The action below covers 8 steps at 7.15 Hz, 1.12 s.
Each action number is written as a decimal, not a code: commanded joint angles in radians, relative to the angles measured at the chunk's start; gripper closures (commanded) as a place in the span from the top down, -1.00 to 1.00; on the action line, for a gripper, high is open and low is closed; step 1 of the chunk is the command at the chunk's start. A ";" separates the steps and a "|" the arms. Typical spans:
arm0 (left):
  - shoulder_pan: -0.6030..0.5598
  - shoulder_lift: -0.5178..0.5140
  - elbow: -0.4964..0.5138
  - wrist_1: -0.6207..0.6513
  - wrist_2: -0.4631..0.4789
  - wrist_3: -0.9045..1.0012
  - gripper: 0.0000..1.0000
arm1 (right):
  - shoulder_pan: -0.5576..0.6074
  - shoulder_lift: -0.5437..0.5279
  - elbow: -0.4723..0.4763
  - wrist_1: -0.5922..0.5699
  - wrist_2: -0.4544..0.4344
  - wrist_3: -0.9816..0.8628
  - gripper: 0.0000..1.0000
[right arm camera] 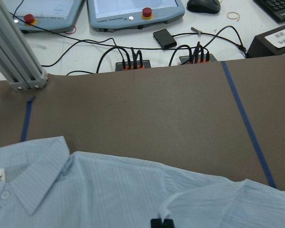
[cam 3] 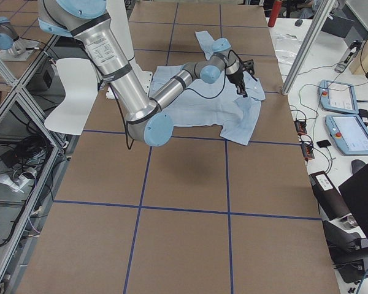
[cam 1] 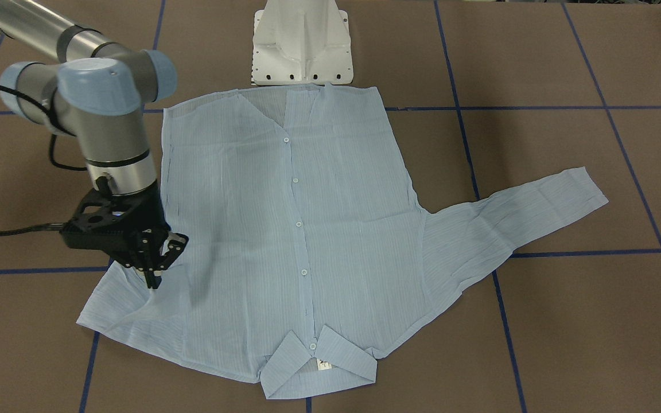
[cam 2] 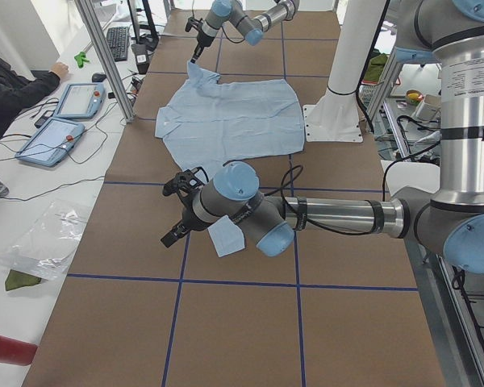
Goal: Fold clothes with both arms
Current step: 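Carry the sleeve with the right gripper across the shirt toward the collar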
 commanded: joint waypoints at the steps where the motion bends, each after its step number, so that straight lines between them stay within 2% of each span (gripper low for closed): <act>1: 0.000 -0.007 0.012 0.000 0.000 0.001 1.00 | -0.083 0.285 -0.251 -0.034 -0.126 0.128 -1.00; 2: 0.000 -0.009 0.021 -0.002 0.000 0.001 1.00 | -0.121 0.348 -0.304 -0.033 -0.160 0.128 -1.00; 3: 0.000 -0.010 0.022 -0.002 0.000 0.001 1.00 | -0.161 0.352 -0.307 -0.028 -0.214 0.124 -1.00; 5: 0.000 -0.010 0.024 -0.002 0.000 0.001 1.00 | -0.225 0.367 -0.315 -0.027 -0.266 0.113 -1.00; 7: 0.000 -0.012 0.024 -0.002 0.000 0.001 1.00 | -0.282 0.447 -0.390 -0.027 -0.285 0.110 -1.00; 8: 0.000 -0.012 0.024 -0.002 0.000 0.000 1.00 | -0.285 0.450 -0.398 -0.027 -0.285 0.093 -1.00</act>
